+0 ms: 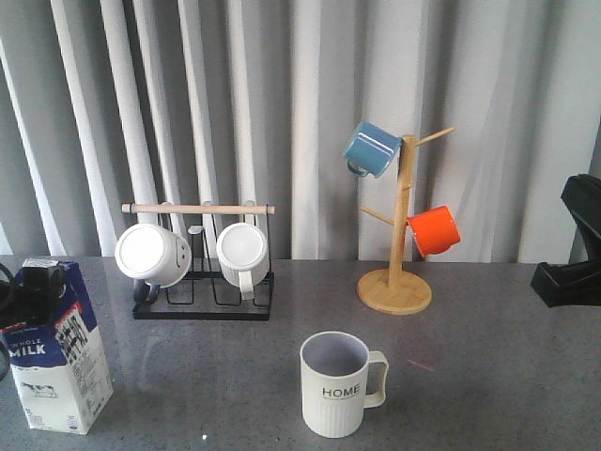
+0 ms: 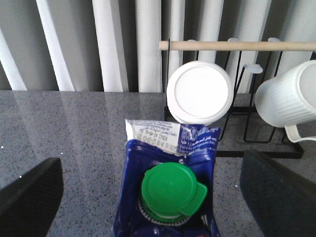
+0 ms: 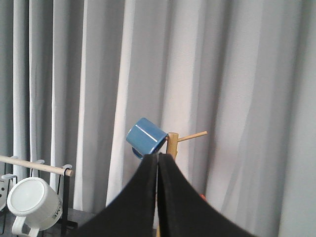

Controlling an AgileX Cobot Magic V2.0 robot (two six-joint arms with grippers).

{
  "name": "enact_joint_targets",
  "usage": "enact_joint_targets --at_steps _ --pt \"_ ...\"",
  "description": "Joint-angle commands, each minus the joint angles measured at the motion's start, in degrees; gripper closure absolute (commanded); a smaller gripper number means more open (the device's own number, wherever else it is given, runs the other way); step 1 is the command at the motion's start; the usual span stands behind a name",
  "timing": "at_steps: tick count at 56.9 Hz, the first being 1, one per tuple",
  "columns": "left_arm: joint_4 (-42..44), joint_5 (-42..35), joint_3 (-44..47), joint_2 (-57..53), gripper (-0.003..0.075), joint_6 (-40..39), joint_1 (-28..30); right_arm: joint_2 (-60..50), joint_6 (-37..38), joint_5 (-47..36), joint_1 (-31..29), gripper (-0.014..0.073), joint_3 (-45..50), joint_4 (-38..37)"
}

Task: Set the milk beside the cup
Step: 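Grasp the top of the Pascual milk carton with the left gripper, then lift the milk carton and carry it toward the HOME mug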

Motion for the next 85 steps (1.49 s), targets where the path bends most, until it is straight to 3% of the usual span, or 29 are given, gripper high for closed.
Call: enact_joint_targets --at_steps 1,9,13,28,38,46,57,64,73,78,85 --pt "-0.21 -4.99 -2.03 0.01 0.0008 -1.37 -0.21 -0.80 -0.32 -4.06 -0.20 0.0602 -1.78 -0.10" --pt "-0.21 -6.02 -2.03 2.65 0.0032 -2.41 -0.21 -0.80 -0.32 -4.06 -0.20 0.0602 -1.78 -0.10" --pt "-0.21 -6.73 -2.03 4.30 0.0088 -2.53 -0.21 -0.80 -0.32 -4.06 -0.20 0.0602 -1.78 -0.10" --pt "-0.21 -11.09 -1.97 6.82 0.0486 -2.61 -0.14 -0.80 -0.32 -4.06 -0.20 0.0602 -1.78 -0.10" --pt "-0.21 -11.11 -1.97 6.82 0.0655 -2.49 0.03 -0.80 -0.32 -4.06 -0.20 0.0602 -1.78 -0.10" --pt "-0.21 -10.82 -1.97 6.88 0.0727 -2.49 0.03 -0.80 -0.32 -4.06 -0.20 0.0602 -1.78 -0.10" --pt "-1.86 -11.02 -1.97 6.70 0.0727 -2.43 -0.13 -0.80 -0.32 -4.06 -0.20 0.0602 -1.78 -0.10" --pt "-15.28 -11.34 -1.97 5.48 0.0726 5.43 -3.76 -0.80 -0.32 -4.06 -0.20 0.0602 -1.78 -0.10" --pt "-42.16 -16.05 -1.97 3.92 0.0726 34.10 -11.46 -0.80 -0.32 -4.06 -0.20 0.0602 -1.78 -0.10" --pt "-58.74 -23.36 -2.27 4.07 0.0726 51.00 -17.80 -0.80 -0.32 -4.06 -0.20 0.0602 -1.78 -0.10" --pt "-73.14 -32.43 -4.58 5.33 0.0726 60.00 -26.25 -0.80 -0.32 -4.06 -0.20 0.0602 -1.78 -0.10"
